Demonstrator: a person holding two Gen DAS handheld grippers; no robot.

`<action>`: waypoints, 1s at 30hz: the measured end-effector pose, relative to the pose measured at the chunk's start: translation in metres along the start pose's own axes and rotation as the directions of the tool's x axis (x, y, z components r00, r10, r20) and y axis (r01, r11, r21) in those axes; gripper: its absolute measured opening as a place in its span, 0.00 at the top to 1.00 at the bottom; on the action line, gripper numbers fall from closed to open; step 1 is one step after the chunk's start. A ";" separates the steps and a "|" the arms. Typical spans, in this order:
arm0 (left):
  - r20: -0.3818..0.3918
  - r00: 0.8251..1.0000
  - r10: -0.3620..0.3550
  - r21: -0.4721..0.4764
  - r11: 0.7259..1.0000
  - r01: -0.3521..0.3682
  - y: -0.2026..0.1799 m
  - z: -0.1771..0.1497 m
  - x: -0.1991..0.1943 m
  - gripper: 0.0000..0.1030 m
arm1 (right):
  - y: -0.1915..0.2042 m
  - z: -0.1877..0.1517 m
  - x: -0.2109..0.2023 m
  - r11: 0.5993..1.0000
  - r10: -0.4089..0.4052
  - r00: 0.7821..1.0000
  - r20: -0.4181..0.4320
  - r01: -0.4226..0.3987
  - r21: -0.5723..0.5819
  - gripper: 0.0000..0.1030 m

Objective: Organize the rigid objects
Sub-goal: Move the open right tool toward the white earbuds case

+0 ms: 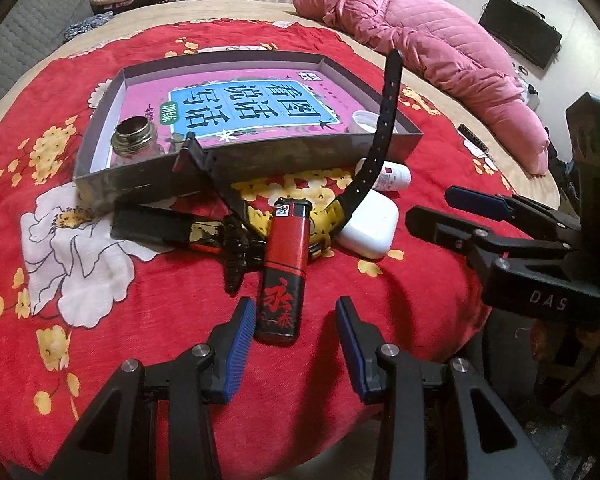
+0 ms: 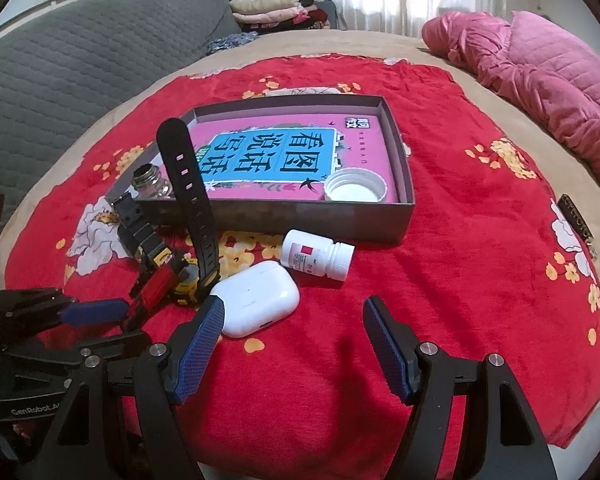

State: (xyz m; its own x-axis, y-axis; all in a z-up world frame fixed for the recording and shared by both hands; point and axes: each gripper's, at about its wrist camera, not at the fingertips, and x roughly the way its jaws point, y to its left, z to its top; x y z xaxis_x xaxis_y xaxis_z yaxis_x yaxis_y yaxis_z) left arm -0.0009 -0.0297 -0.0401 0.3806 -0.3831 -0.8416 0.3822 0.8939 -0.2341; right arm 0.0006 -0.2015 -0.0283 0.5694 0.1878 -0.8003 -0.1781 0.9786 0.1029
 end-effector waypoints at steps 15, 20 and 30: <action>0.004 0.999 -0.040 -0.025 0.999 0.040 0.004 0.009 0.010 0.60 | 0.000 -0.004 0.010 1.000 0.014 0.999 -0.035 -0.014 -0.006 0.29; 0.010 0.998 -0.063 -0.051 0.997 0.063 0.008 0.012 0.013 0.60 | 0.003 -0.005 0.017 1.000 0.013 0.999 -0.046 -0.014 -0.024 0.29; 0.014 0.997 -0.076 -0.064 0.995 0.077 0.014 0.016 0.019 0.64 | 0.010 -0.006 0.030 0.996 0.042 0.998 -0.055 -0.046 -0.070 0.29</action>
State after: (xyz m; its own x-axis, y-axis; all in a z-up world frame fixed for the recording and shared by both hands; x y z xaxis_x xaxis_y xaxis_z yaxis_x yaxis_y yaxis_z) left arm 0.0249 -0.0283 -0.0513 0.3624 -0.4536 -0.8142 0.3556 0.8748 -0.3291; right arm 0.0108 -0.1869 -0.0551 0.5160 0.2242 -0.8267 -0.2599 0.9606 0.0984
